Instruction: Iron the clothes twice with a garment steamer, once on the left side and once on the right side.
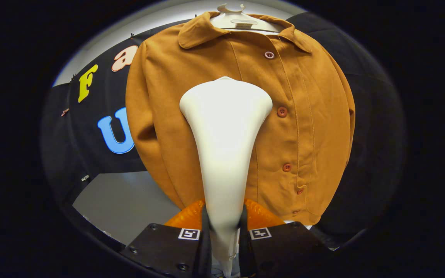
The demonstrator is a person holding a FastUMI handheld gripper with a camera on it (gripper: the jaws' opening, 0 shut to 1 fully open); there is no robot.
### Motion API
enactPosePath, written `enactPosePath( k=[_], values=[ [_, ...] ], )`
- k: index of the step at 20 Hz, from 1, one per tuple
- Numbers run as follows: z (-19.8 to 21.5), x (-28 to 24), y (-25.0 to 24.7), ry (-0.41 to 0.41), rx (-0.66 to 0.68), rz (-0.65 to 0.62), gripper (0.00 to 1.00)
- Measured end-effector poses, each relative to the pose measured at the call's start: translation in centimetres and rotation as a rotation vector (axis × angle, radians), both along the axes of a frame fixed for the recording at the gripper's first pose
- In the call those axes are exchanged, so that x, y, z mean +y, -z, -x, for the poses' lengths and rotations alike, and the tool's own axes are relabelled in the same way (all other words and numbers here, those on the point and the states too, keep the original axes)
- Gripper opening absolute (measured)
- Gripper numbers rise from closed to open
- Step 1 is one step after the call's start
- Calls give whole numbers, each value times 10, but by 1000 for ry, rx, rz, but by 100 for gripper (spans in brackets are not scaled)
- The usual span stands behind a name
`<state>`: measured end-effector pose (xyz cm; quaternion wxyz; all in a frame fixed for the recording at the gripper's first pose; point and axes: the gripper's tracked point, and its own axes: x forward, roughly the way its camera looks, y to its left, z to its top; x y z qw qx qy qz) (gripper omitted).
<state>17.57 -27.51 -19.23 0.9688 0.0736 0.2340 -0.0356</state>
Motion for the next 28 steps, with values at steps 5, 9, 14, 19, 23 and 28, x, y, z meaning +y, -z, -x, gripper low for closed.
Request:
enactPosePath(
  k=[5, 9, 14, 19, 23, 28],
  values=[
    [10, -7, 37, 14, 78, 4, 31],
    [20, -11, 73, 22, 157, 5, 32],
    [37, -13, 112, 25, 244, -15, 32],
    [56, -15, 135, 35, 299, -18, 32],
    [77, -18, 145, 51, 341, -21, 32],
    [93, -31, 121, 100, 310, -15, 32]
  ],
)
